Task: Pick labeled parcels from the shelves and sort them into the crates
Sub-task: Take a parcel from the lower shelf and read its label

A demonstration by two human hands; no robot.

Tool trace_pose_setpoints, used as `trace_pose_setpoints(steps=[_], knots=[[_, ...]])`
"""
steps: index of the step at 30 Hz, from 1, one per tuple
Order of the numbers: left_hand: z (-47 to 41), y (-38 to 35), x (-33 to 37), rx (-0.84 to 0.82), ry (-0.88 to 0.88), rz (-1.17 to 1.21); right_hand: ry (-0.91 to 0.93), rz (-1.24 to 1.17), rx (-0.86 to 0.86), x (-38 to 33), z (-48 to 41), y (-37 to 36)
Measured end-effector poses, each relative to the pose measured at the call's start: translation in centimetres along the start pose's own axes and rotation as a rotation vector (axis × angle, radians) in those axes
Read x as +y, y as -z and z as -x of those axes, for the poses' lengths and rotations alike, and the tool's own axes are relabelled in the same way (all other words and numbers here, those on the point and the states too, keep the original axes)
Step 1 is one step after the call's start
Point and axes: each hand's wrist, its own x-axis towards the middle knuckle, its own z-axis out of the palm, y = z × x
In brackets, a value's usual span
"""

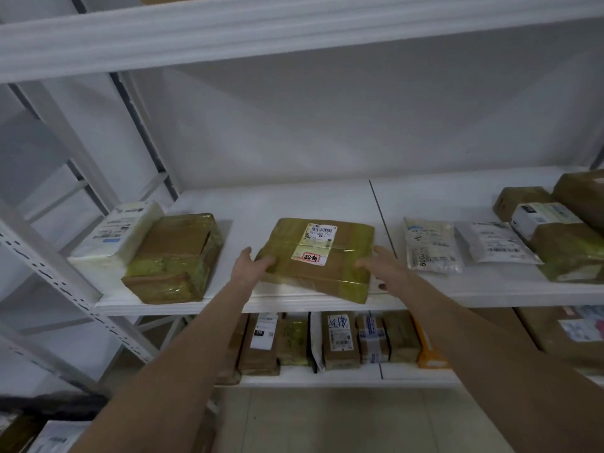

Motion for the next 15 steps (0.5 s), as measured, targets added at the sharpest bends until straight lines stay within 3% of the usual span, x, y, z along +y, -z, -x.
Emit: trace_pose_setpoints(steps=[9,15], knots=[[1.0,0.1,0.1,-0.13,0.116,-0.006,-0.022,0.039,0.019,0.8,-1.5,-0.4],[3.3,0.6,-0.3,-0.013,0.106,0.167,0.077,0.062,0.073,1.0,-0.5,-1.0]])
